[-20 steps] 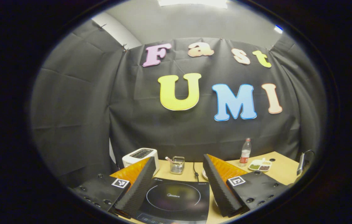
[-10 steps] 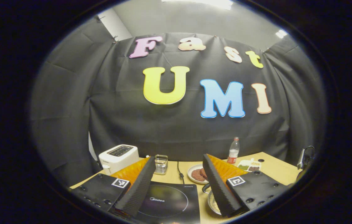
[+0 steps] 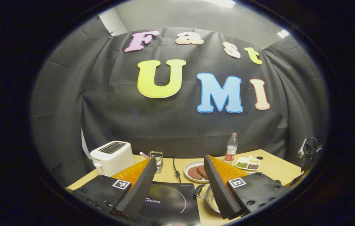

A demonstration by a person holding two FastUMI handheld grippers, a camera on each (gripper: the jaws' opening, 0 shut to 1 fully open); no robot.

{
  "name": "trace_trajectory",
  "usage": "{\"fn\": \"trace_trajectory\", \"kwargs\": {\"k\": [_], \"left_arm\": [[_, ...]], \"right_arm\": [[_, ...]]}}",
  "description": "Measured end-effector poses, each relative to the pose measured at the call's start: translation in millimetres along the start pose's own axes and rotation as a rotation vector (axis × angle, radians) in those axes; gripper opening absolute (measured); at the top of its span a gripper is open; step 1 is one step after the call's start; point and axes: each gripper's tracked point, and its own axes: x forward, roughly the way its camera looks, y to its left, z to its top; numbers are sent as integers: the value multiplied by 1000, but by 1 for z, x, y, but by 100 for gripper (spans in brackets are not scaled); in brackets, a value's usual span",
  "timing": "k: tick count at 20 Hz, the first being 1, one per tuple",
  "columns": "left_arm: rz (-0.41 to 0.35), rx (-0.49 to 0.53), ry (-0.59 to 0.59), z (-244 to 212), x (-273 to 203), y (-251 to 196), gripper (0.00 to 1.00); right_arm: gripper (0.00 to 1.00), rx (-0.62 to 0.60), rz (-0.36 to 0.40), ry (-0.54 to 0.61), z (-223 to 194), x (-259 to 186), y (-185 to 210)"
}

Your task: First push the handle of the pot to place it horizontally, then grasp the pot with both hands and set it on the induction cooktop.

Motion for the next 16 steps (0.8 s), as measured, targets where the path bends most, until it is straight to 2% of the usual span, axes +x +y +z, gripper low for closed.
{"fn": "trace_trajectory", "kwargs": {"k": [5,7,10,11,12,13,14,16], "left_arm": [[43,35,20,-8,-3,-11,98],[52,47,31,-13,-2,-19,97],[59,63,56,-24,1,-32,98],[59,67,65,-28,2,-37,94],[59,70,77,-33,3,-41,94],[59,72,86,-36,5,-44,98],[57,76,95,-39,6,-47,94],[52,85,111,-48,9,-53,98]], "right_arm": [[1,24,17,-26,14,14,-14],[1,43,-13,-31,17,23,-29],[1,136,-6,-23,20,28,-43],[1,165,-5,-28,24,32,-48],[1,186,-5,-35,27,34,-50],[1,198,-8,-41,31,36,-53],[1,207,-9,-50,34,38,-54],[1,216,-17,-60,37,40,-56]]}}
